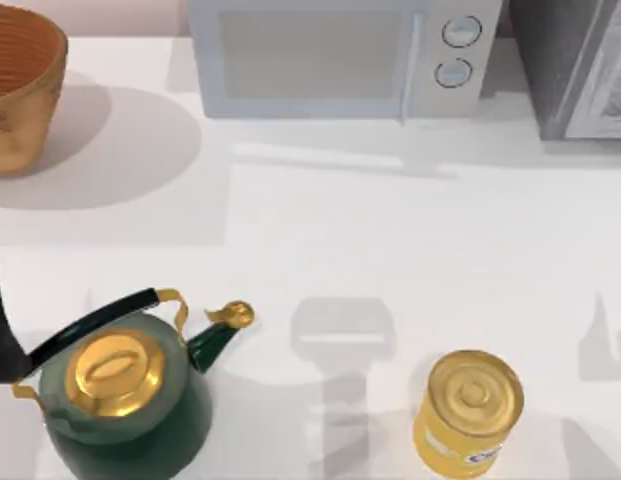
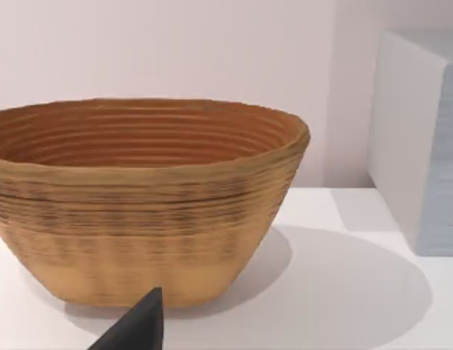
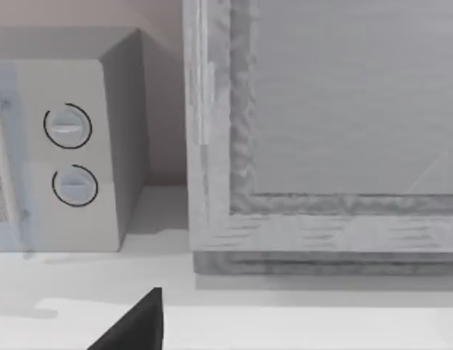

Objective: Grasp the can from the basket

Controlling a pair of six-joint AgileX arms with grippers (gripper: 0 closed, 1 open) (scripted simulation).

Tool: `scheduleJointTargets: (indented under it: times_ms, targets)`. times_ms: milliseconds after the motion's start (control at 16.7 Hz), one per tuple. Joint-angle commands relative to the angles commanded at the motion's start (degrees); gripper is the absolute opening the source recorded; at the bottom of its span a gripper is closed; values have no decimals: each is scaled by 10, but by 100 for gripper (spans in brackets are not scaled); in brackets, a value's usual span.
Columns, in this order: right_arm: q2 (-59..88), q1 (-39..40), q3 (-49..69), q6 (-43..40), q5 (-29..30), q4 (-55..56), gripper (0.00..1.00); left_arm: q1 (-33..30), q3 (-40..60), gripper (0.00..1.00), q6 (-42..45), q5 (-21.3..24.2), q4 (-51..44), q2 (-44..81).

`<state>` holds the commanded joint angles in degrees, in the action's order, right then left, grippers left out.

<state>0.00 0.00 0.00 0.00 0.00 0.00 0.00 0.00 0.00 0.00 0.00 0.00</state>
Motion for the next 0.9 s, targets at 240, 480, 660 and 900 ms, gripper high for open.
scheduleJointTargets:
  times_ms: [240,480,660,900]
  targets:
    - [0,0,0,0,0,0,100,3,17,100,1,2,-7,16]
    - [0,0,0,0,0,0,100,20,115,100,7,12,-51,113]
    - [0,0,0,0,0,0,100,37,232,100,15,25,-106,233]
    - [0,0,0,0,0,0,100,63,424,100,31,45,-203,438]
